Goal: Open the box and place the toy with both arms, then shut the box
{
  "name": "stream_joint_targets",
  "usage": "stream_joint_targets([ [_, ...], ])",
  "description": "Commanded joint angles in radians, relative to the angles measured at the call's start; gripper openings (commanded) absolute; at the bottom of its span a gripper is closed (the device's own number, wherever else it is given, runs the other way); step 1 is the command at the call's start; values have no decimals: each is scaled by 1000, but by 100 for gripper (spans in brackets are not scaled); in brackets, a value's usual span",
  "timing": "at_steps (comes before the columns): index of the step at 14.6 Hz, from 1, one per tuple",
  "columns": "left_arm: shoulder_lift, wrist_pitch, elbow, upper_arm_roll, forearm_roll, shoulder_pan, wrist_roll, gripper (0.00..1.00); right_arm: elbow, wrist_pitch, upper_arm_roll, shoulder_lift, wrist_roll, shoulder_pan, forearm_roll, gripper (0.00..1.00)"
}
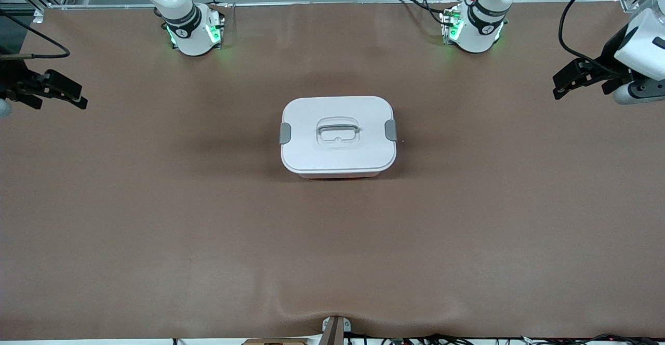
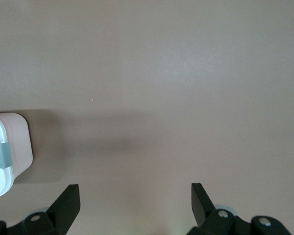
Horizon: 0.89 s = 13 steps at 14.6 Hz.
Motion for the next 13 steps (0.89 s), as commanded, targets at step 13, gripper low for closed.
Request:
stream_joint_targets([
  [13,-2,10,-5,-3,5,14,132,100,2,9,4,4,-10,-22,-4,100],
])
